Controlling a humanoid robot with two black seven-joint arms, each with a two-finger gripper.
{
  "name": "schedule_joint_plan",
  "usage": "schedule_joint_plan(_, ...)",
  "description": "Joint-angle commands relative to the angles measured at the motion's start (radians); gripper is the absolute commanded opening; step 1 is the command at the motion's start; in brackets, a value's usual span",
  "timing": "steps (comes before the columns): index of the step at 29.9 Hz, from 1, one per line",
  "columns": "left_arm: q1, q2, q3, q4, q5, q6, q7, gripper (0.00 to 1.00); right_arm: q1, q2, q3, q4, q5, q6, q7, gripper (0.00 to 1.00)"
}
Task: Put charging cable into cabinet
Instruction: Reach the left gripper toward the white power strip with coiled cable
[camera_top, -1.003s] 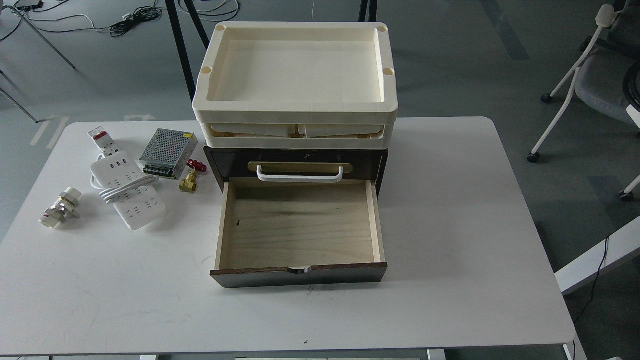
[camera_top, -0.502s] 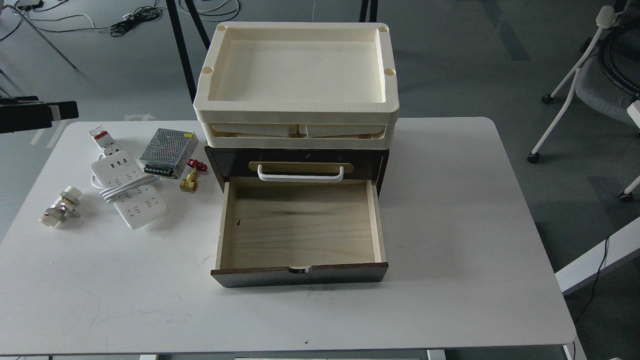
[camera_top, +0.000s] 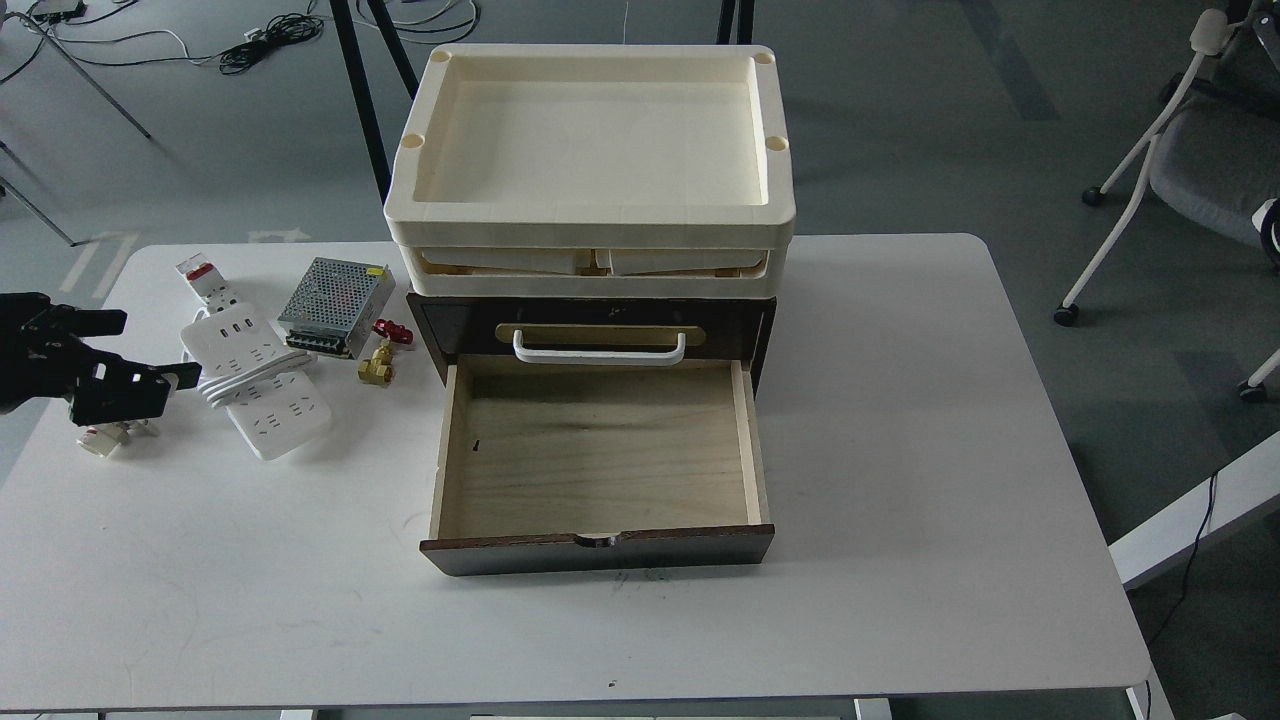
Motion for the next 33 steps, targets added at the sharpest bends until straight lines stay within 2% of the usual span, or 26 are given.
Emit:
schedule_joint_plan(1,-0.021,-0.122,0.004,0.125,0.084,-0.038,0.0,0.98,-0.02,-0.016,-0.001,0.0,0.001,0.006,0.0,1.0)
schedule_joint_plan(5,-0.032,-0.24,0.007,0.261,0.112,-0.039,0.0,0.98,-0.021,-0.015,0.002,0.009,0.001,0.003,0.0,1.0)
schedule_joint_plan(11,-0.026,-0.362,0.011,0.372,0.125,-0.041,0.0,0.95,0.017,-0.001,-0.002,0.015,0.0,0.0,-0.002,1.0)
schedule_joint_plan(19,-0.027,-0.45,0.105,0.482,0.124,-0.019,0.0,0.85,0.06,0.025,-0.007,0.014,0.0,0.0,-0.002,1.0)
schedule_joint_plan(24,-0.021,-0.525,0.111,0.611,0.122,0.031,0.0,0.8,0.058,0.036,-0.01,0.014,0.0,0.0,-0.002,1.0)
schedule_joint_plan(29,-0.021,-0.57,0.169,0.723,0.112,0.135,0.0,0.79,0.057,0.038,-0.011,0.014,0.0,0.0,-0.002,1.0)
schedule_joint_plan(33,-0.021,-0.597,0.195,0.757,0.109,0.142,0.0,0.79,0.055,0.038,-0.011,0.014,0.0,0.0,-0.002,1.0)
